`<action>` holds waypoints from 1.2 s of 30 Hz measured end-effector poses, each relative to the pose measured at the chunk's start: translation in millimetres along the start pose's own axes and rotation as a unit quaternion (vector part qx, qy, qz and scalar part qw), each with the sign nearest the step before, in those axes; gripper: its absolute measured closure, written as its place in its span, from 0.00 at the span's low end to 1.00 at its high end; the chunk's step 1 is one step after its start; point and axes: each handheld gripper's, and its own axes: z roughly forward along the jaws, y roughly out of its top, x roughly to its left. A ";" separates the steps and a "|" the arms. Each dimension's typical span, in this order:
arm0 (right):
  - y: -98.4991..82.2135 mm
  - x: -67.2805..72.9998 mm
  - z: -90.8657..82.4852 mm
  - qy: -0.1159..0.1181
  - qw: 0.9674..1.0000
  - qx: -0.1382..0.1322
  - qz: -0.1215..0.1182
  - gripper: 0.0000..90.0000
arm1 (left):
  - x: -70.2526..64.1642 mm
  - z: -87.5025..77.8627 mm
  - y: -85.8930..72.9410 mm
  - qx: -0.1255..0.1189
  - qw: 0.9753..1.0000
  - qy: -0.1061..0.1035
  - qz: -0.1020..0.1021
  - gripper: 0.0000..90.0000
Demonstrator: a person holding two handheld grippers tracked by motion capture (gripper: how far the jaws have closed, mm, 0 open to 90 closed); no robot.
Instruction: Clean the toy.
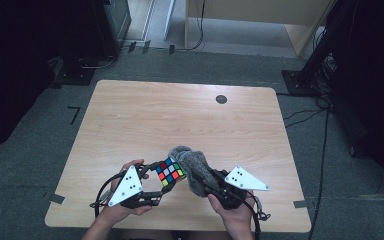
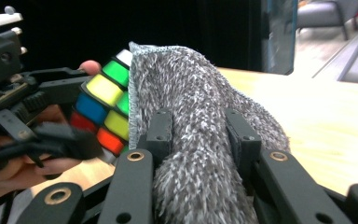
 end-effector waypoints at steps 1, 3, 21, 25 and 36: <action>-0.6 -0.7 -1.3 0.002 1.000 -0.008 0.004 0.75 | 2.4 -1.4 0.5 -0.004 1.000 0.004 -0.010 0.39; 0.4 1.1 -0.8 0.018 1.000 -0.014 -0.001 0.75 | 6.9 -3.7 0.2 -0.013 0.999 0.002 -0.034 0.39; -14.1 -0.4 15.2 0.006 0.999 0.031 -0.003 0.74 | 18.3 -14.1 3.9 -0.063 0.992 -0.023 -0.103 0.39; -10.6 -7.8 5.5 0.011 1.000 -0.010 0.021 0.74 | 15.5 -11.8 4.2 -0.059 0.992 -0.034 -0.103 0.39; -22.7 21.1 25.0 0.052 0.994 0.026 -0.091 0.74 | 17.2 -12.1 4.0 -0.062 0.991 -0.034 -0.116 0.39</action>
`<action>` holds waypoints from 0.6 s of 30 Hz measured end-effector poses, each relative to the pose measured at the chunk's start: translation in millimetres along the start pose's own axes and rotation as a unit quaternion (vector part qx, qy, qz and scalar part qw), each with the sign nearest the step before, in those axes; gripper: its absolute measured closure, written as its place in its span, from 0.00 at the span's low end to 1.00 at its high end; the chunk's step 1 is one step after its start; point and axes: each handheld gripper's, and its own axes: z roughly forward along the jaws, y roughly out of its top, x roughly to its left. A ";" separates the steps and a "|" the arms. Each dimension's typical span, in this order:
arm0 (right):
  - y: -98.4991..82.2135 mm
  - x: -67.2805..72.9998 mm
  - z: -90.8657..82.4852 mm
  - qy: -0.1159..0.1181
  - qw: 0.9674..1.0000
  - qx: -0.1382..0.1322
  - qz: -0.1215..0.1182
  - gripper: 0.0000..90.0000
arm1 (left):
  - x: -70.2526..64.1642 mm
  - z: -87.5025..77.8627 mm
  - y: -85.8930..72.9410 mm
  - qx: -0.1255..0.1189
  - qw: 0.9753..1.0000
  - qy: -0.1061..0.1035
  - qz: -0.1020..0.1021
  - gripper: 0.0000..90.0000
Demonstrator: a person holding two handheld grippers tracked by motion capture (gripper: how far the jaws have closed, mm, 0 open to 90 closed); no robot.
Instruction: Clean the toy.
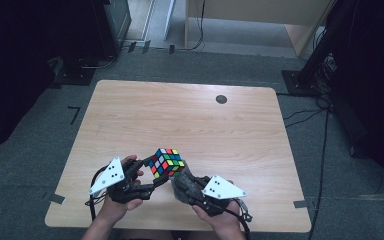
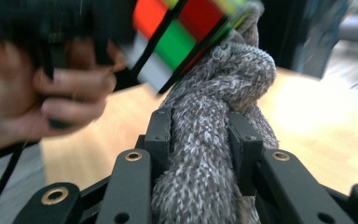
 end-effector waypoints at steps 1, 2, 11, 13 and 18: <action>3.1 -2.6 -4.0 -0.007 1.000 -0.016 -0.005 0.74 | 0.7 -0.3 -0.1 0.000 1.000 0.000 -0.001 0.39; 5.5 -4.4 -7.8 -0.014 0.999 -0.029 -0.008 0.75 | 1.5 -0.6 -0.3 0.001 1.000 0.000 -0.002 0.39; -10.3 13.9 13.2 0.021 0.996 0.027 -0.084 0.74 | 2.1 -0.7 -0.5 0.006 1.000 0.006 0.001 0.39; -5.0 8.8 7.5 0.005 0.997 0.011 -0.078 0.74 | 3.3 -0.7 -1.3 0.007 1.000 0.004 -0.004 0.39; 0.1 -5.1 -5.6 -0.029 0.998 -0.029 -0.053 0.74 | 1.1 3.9 -4.1 0.018 1.000 0.003 -0.003 0.39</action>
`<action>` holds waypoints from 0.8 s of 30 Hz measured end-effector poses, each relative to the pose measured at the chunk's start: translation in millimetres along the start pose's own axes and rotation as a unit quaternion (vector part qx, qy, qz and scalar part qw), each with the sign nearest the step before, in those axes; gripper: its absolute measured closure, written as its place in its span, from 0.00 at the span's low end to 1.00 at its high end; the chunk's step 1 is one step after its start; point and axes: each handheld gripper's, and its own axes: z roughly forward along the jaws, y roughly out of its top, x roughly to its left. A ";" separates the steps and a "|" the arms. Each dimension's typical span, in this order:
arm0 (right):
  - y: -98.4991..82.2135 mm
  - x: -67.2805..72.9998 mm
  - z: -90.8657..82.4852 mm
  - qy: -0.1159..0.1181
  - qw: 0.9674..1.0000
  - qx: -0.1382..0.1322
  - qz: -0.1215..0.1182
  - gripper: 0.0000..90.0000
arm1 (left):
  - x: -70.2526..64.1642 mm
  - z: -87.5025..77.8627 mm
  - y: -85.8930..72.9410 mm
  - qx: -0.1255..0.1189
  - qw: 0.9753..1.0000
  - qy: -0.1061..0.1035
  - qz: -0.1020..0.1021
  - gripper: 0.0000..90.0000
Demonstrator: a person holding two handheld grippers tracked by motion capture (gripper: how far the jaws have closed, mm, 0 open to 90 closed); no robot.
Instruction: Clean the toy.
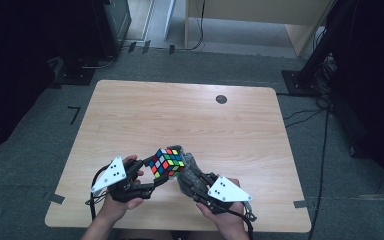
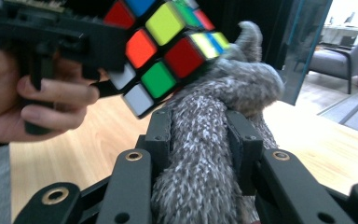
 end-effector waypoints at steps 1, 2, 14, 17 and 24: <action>-1.6 2.2 2.0 0.006 1.000 0.005 -0.004 0.74 | -0.6 0.6 -0.1 0.000 1.000 -0.001 0.002 0.39; -3.9 5.6 5.1 0.013 1.000 0.013 -0.006 0.74 | -0.9 0.9 -0.2 0.001 1.000 -0.001 0.002 0.38; 1.2 1.8 -0.7 0.002 1.000 -0.008 -0.010 0.74 | 1.7 -0.3 -0.7 0.000 1.000 0.007 0.000 0.39; -10.2 15.4 12.7 0.029 0.999 0.026 -0.017 0.74 | 0.7 -0.3 -0.4 -0.001 1.000 0.011 0.001 0.38; -13.0 40.3 26.4 0.097 0.994 0.005 0.046 0.74 | -6.1 8.3 -5.4 -0.007 1.000 0.026 -0.006 0.38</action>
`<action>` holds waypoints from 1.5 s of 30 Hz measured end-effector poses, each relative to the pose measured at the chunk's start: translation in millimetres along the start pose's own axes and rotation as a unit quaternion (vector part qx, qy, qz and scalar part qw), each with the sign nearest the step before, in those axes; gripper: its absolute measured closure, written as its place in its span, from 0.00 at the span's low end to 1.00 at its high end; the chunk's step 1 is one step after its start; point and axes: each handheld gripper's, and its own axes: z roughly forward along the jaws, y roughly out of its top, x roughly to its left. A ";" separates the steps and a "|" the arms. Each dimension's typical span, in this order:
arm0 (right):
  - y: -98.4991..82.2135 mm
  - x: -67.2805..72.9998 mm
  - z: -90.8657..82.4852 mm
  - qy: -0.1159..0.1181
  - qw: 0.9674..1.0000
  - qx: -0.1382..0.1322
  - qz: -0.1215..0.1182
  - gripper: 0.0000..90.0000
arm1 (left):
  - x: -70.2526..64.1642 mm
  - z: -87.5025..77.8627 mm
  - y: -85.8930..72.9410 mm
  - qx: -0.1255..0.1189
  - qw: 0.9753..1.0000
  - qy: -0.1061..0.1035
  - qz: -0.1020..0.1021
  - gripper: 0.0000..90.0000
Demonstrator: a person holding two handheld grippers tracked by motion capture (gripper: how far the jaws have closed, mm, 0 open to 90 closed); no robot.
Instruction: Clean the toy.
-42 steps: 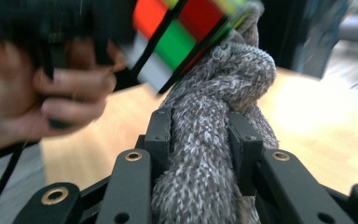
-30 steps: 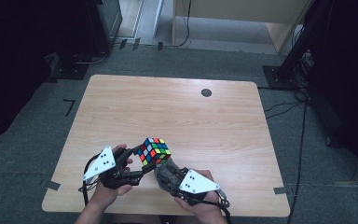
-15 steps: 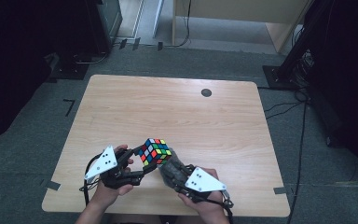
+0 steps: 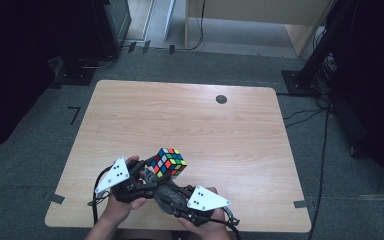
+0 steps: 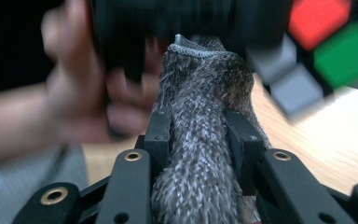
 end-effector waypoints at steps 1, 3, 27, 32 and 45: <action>1.6 -0.5 -0.4 0.002 0.999 -0.014 0.029 0.75 | -1.2 1.6 -1.2 -0.001 1.000 0.005 -0.002 0.38; 1.3 -5.0 -2.6 0.000 0.995 -0.039 0.097 0.76 | -1.3 1.9 -2.2 -0.011 1.000 0.017 -0.010 0.38; -11.6 -25.0 -18.3 -0.122 0.967 -0.070 0.210 0.76 | 11.0 -9.0 0.6 -0.051 0.996 0.048 -0.046 0.39; -14.5 -47.0 -29.5 -0.223 0.967 -0.016 0.119 0.74 | 15.2 -9.6 0.1 -0.039 0.996 0.060 -0.045 0.39; -25.2 -76.6 -27.4 -0.218 0.969 0.104 0.060 0.28 | 22.5 1.0 -6.4 0.033 0.995 0.078 -0.045 0.38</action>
